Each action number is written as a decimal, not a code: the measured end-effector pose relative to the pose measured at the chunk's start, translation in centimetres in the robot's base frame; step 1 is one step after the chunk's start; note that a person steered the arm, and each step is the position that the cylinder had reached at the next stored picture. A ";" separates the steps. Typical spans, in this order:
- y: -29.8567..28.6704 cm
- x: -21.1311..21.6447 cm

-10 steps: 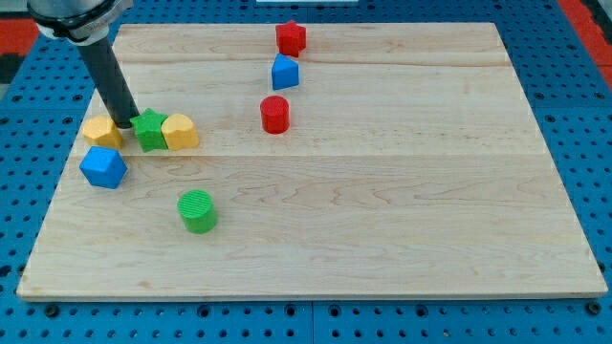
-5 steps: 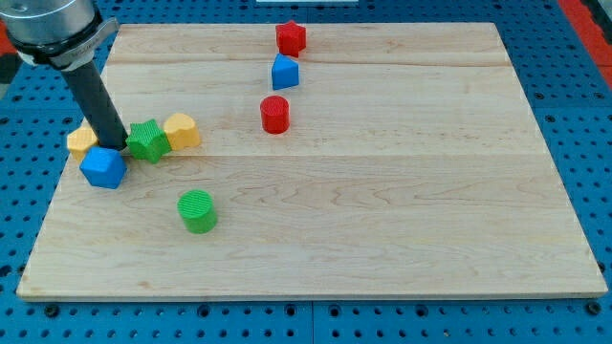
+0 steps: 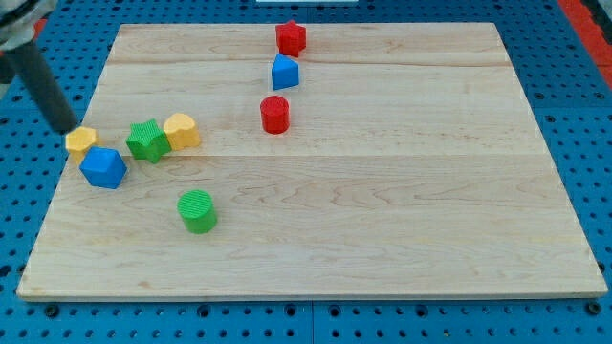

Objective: Move the blue cube to the right side of yellow hexagon

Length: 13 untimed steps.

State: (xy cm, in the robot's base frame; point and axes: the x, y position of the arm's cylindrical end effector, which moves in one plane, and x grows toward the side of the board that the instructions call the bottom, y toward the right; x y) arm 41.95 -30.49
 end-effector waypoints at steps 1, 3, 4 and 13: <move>0.2 5.2; 8.1 5.6; 11.8 5.1; 20.0 1.0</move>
State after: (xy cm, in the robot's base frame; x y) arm 42.92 -10.49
